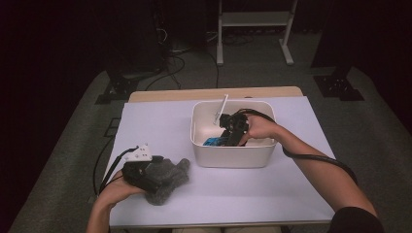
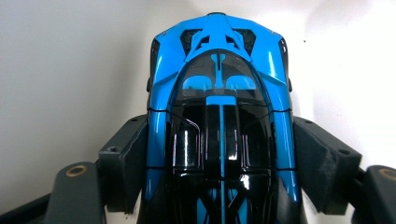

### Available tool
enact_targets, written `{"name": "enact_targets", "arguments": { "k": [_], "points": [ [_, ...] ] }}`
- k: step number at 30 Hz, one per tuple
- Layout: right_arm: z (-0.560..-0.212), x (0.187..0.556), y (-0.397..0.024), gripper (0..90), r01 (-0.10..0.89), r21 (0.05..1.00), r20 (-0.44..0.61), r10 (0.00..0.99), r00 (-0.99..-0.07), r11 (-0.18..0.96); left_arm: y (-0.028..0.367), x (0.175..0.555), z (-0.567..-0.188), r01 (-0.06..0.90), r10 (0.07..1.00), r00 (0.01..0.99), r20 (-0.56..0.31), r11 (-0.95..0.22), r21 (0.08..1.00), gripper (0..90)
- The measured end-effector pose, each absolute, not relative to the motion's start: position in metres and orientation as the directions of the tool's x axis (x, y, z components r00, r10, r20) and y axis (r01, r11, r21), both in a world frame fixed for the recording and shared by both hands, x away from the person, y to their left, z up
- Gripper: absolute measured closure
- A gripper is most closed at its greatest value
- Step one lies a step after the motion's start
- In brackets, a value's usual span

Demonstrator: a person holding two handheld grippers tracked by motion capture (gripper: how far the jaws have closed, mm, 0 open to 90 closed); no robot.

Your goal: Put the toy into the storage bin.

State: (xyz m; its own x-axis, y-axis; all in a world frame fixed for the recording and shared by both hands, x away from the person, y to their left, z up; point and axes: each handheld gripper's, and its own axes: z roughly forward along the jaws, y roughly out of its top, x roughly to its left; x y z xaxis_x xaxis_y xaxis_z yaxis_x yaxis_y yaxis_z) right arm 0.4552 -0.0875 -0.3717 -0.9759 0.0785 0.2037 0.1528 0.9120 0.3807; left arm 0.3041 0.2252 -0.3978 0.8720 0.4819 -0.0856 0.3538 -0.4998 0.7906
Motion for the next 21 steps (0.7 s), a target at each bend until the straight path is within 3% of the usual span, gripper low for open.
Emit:
{"name": "enact_targets", "arguments": {
  "k": [21],
  "points": [
    [-0.3683,0.4546,-0.0889,25.0,0.164,0.387,0.199,0.092,-0.976,0.907,0.2245,0.301,-0.3956,0.347,0.481,0.873,-0.077,-0.503,0.791,7.5]
  ]
}}
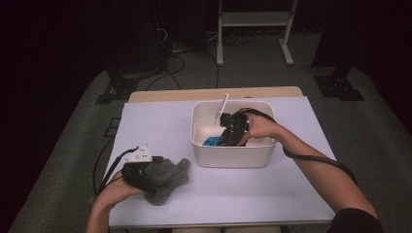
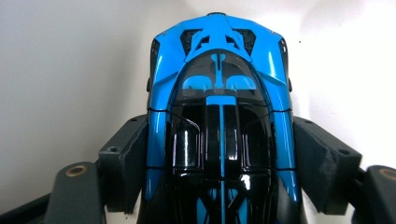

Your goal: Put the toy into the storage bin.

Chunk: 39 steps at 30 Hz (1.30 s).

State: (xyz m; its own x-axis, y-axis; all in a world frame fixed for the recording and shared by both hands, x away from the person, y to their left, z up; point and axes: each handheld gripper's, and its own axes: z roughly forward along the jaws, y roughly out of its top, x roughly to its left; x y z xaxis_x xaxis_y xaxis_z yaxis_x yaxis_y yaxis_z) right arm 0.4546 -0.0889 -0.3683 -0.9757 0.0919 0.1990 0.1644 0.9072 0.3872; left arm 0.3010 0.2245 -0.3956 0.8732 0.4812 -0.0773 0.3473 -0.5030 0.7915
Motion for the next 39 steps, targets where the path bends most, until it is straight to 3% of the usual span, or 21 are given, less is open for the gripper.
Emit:
{"name": "enact_targets", "arguments": {
  "k": [25,30,34,39],
  "points": [
    [-0.383,0.454,-0.086,26.0,0.172,0.295,0.183,0.121,-0.976,0.94,0.223,0.3,-0.394,0.331,0.47,0.88,-0.066,-0.51,0.794,7.5],
    [-0.373,0.455,-0.088,30.1,0.194,0.367,0.209,0.122,-0.97,0.91,0.223,0.3,-0.393,0.329,0.464,0.883,-0.069,-0.507,0.796,7.5],
    [-0.377,0.454,-0.085,28.1,0.179,0.329,0.194,0.119,-0.974,0.927,0.223,0.299,-0.393,0.33,0.464,0.883,-0.07,-0.508,0.796,7.5],
    [-0.373,0.456,-0.088,29.1,0.198,0.365,0.204,0.129,-0.971,0.91,0.223,0.3,-0.394,0.331,0.467,0.881,-0.07,-0.506,0.797,7.5]
  ]
}}
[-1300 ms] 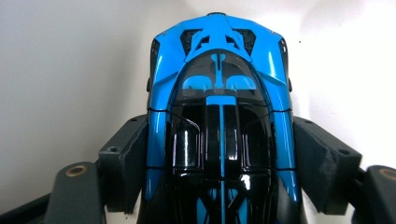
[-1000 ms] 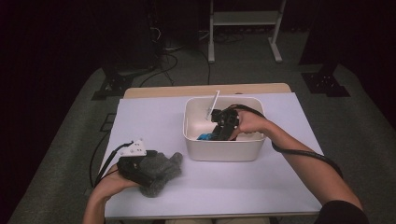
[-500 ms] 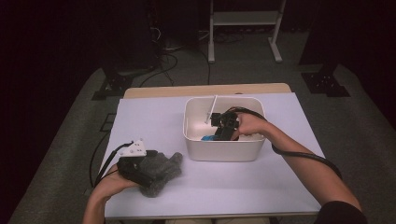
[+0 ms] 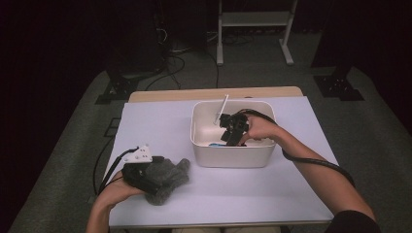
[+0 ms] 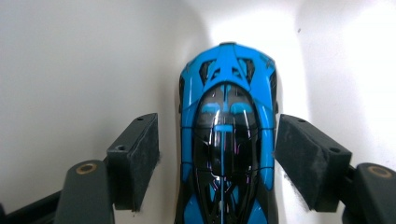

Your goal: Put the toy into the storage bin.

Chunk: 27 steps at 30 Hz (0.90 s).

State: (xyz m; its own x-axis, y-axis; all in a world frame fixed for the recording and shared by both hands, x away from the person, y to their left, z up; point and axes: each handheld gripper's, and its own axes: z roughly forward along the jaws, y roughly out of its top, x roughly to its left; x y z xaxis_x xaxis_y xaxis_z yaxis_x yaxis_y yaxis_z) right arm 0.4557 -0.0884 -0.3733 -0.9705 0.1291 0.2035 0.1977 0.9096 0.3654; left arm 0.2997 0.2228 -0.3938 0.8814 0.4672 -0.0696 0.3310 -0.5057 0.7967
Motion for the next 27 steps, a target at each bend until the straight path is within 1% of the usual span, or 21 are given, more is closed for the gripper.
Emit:
{"name": "enact_targets", "arguments": {
  "k": [5,8,15,27],
  "points": [
    [-0.365,0.456,-0.088,28.9,0.207,0.404,0.205,0.132,-0.97,0.891,0.224,0.299,-0.393,0.332,0.471,0.88,-0.069,-0.503,0.798,7.5],
    [-0.362,0.456,-0.087,28.8,0.202,0.403,0.195,0.131,-0.972,0.893,0.224,0.299,-0.393,0.33,0.47,0.88,-0.068,-0.502,0.799,7.5],
    [-0.35,0.454,-0.088,29.0,0.207,0.437,0.187,0.137,-0.973,0.875,0.224,0.297,-0.392,0.328,0.47,0.88,-0.067,-0.499,0.802,7.5],
    [-0.334,0.45,-0.098,29.1,0.198,0.466,0.162,0.137,-0.977,0.862,0.223,0.295,-0.392,0.327,0.468,0.881,-0.068,-0.5,0.802,7.5]
  ]
}}
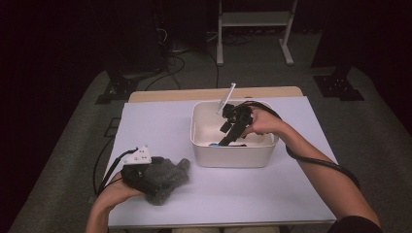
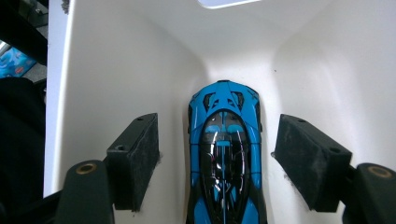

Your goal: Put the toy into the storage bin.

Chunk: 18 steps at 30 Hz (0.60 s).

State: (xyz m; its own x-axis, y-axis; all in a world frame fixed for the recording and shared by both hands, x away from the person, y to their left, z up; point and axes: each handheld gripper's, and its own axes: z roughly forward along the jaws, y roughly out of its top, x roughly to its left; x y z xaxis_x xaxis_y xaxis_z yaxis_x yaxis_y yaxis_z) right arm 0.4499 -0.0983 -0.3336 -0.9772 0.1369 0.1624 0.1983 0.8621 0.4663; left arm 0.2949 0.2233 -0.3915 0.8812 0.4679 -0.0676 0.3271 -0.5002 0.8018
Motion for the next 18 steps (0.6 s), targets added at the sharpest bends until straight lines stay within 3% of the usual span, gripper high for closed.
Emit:
{"name": "enact_targets", "arguments": {
  "k": [18],
  "points": [
    [-0.302,0.437,-0.135,29.9,0.236,0.516,0.128,0.199,-0.972,0.824,0.222,0.294,-0.393,0.328,0.468,0.881,-0.065,-0.506,0.798,7.5]
  ]
}}
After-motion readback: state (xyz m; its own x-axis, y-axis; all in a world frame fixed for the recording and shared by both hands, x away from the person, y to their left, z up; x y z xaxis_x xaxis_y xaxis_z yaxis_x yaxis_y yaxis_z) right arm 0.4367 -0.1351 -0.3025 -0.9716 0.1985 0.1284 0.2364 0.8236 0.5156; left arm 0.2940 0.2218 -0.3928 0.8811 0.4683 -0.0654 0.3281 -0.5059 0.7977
